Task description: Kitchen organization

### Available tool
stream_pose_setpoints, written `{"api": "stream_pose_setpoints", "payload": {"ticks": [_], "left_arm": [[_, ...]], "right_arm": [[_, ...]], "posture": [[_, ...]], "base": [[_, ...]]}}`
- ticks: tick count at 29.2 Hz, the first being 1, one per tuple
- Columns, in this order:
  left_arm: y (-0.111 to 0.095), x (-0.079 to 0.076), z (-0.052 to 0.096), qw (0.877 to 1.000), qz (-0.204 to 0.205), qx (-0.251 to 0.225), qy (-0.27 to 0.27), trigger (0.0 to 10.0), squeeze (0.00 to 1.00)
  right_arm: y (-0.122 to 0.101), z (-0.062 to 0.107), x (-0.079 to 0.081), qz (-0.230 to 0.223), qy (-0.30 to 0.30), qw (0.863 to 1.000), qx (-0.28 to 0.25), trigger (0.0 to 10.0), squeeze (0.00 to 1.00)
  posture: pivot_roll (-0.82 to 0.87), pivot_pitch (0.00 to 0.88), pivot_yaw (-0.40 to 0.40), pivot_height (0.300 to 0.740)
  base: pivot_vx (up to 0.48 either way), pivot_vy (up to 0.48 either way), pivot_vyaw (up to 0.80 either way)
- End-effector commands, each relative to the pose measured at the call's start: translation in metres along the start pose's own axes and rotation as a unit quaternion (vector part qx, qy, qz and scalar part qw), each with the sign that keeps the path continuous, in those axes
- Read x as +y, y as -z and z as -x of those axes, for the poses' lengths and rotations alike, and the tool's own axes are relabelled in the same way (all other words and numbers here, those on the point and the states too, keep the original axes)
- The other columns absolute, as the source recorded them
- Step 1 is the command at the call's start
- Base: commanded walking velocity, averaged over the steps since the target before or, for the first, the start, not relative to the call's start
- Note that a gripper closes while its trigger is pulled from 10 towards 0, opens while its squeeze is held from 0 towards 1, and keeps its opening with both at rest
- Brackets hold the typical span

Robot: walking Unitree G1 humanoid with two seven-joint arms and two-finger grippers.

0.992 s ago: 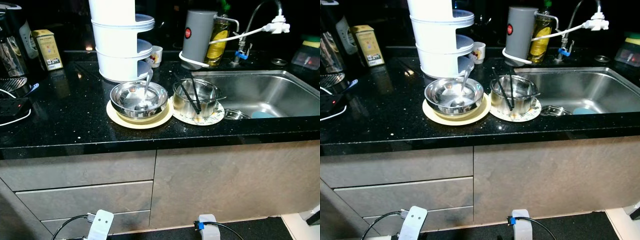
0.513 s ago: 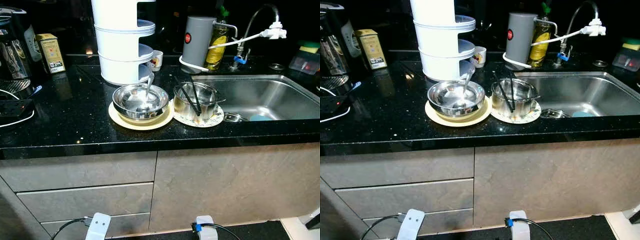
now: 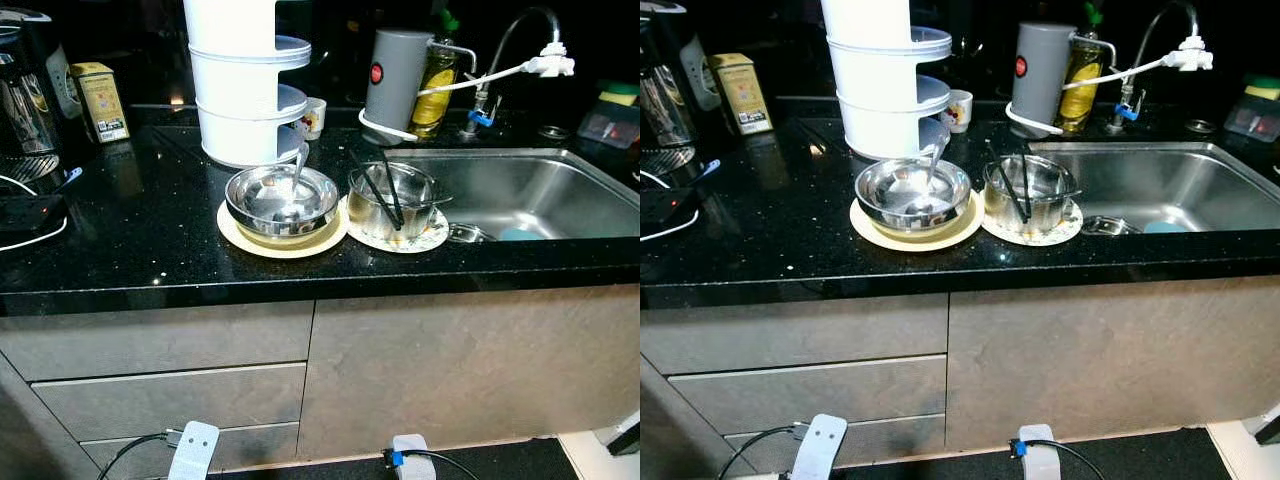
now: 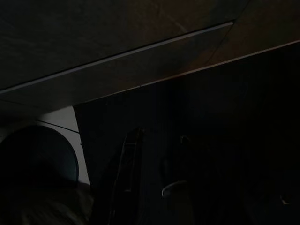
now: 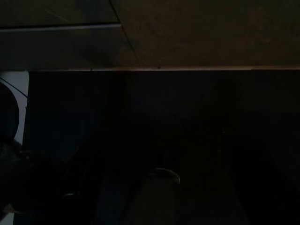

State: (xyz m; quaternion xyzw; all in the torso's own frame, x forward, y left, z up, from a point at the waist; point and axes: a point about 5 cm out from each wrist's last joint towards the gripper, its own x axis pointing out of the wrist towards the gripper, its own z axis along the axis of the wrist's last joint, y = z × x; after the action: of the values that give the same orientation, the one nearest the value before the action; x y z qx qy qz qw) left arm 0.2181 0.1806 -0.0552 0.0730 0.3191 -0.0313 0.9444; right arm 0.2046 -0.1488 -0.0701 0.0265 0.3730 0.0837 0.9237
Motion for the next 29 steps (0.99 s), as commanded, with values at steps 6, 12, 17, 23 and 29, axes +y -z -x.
{"api": "stream_pose_setpoints", "payload": {"ticks": [6,12,17,23,29], "left_arm": [[0.0,0.003,0.0,1.0,0.004,0.001,-0.005,10.0,0.0],[-0.002,0.003,-0.001,1.0,0.014,0.001,-0.002,10.0,0.0],[-0.004,0.002,-0.004,1.0,0.003,0.01,-0.005,10.0,0.0],[-0.01,0.0,-0.006,1.0,0.006,0.003,0.003,10.0,0.0],[-0.006,-0.003,-0.006,1.0,0.007,0.015,0.001,10.0,0.0]], "right_arm": [[0.01,0.003,0.001,-0.018,0.006,1.0,0.013,10.0,0.0],[0.009,0.003,0.001,-0.027,0.004,1.0,0.007,10.0,0.0],[0.004,0.002,0.0,-0.025,0.004,1.0,-0.006,10.0,0.0],[-0.001,0.001,-0.002,-0.028,0.009,0.999,-0.016,10.0,0.0],[0.005,0.002,-0.002,-0.024,0.008,1.0,-0.006,10.0,0.0]], "posture": [[-0.01,0.108,-0.053,0.74],[-0.01,0.104,-0.049,0.74],[-0.02,0.09,-0.043,0.74],[-0.02,0.101,-0.049,0.74],[-0.03,0.088,-0.057,0.74]], "base": [[0.0,0.0,0.0],[0.0,0.0,0.0],[0.0,0.0,0.0],[0.0,0.0,0.0],[0.0,0.0,0.0]]}}
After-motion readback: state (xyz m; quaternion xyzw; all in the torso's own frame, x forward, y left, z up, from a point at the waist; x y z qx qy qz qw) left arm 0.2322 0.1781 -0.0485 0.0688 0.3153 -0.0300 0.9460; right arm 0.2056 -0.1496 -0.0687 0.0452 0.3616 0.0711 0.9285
